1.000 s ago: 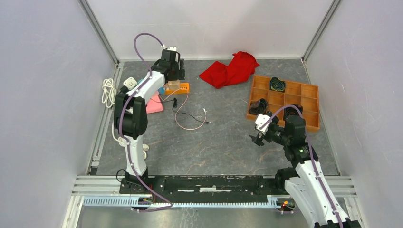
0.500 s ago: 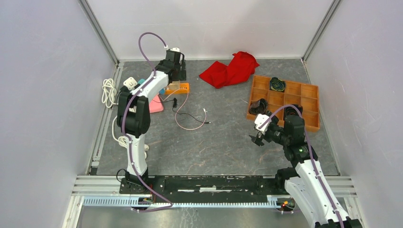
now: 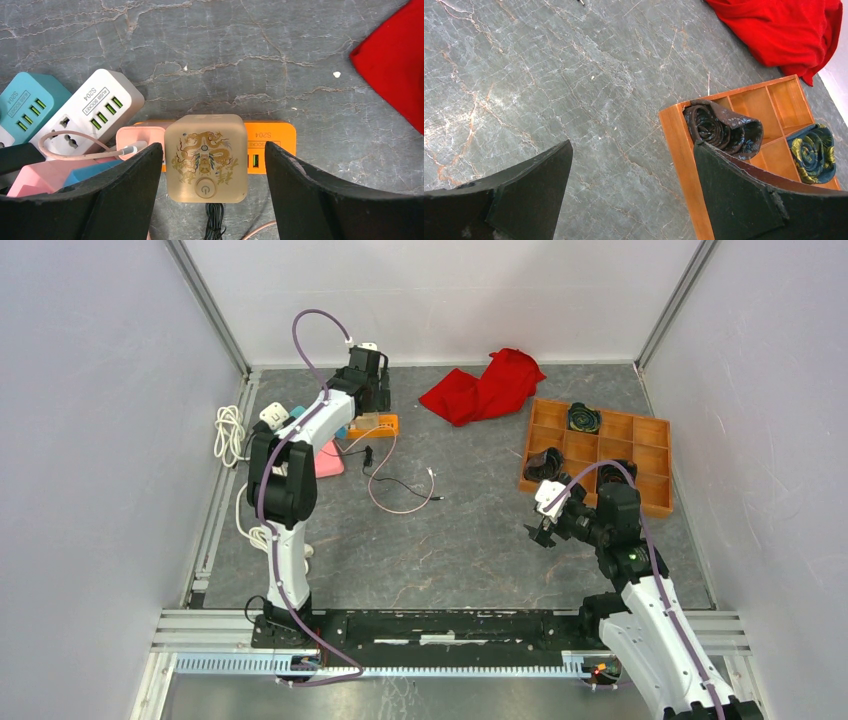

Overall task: Pull the plug off the socket
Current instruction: Move the socket to the center of the board.

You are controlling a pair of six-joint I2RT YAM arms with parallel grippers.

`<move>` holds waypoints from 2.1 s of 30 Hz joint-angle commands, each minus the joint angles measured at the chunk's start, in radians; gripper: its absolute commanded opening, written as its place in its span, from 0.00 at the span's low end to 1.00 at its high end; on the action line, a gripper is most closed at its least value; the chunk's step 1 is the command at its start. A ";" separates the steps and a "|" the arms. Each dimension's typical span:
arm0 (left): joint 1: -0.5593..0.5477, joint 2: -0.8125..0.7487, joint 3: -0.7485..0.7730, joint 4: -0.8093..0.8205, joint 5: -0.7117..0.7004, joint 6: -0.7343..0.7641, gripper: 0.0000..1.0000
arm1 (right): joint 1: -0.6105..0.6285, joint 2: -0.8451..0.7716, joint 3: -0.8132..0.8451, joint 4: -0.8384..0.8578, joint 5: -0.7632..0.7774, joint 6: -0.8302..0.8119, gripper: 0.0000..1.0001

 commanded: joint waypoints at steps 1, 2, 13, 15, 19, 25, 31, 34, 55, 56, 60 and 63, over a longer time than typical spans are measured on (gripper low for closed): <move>-0.001 0.011 0.024 0.010 0.010 0.019 0.80 | 0.008 -0.002 0.034 0.012 0.007 -0.011 0.98; -0.001 0.010 0.024 0.009 0.011 0.017 0.80 | 0.008 -0.004 0.034 0.013 0.007 -0.011 0.98; -0.001 0.023 0.027 -0.007 0.007 0.007 0.75 | 0.013 -0.005 0.034 0.011 0.009 -0.014 0.98; 0.000 0.026 0.027 -0.011 0.005 0.004 0.75 | 0.014 -0.006 0.034 0.011 0.008 -0.014 0.98; 0.001 0.034 0.028 -0.020 0.002 0.004 0.75 | 0.014 -0.006 0.034 0.011 0.010 -0.016 0.98; 0.001 0.039 0.026 -0.024 0.002 0.003 0.75 | 0.015 -0.008 0.034 0.009 0.010 -0.017 0.98; 0.001 0.038 0.027 -0.025 0.015 0.001 0.63 | 0.014 -0.008 0.034 0.009 0.012 -0.018 0.98; 0.001 0.033 0.028 -0.024 0.024 0.002 0.56 | 0.015 -0.008 0.034 0.009 0.012 -0.019 0.98; -0.123 -0.104 -0.017 0.050 0.260 0.059 0.02 | 0.018 0.000 0.035 0.006 0.010 -0.020 0.98; -0.131 -0.113 -0.031 0.064 0.273 0.059 0.02 | 0.017 0.000 0.036 0.007 0.008 -0.021 0.98; -0.161 -0.153 -0.099 0.117 0.319 0.064 0.02 | 0.018 0.003 0.037 0.005 0.008 -0.020 0.98; -0.183 -0.180 -0.153 0.154 0.362 0.073 0.02 | 0.019 0.004 0.037 0.005 0.009 -0.020 0.98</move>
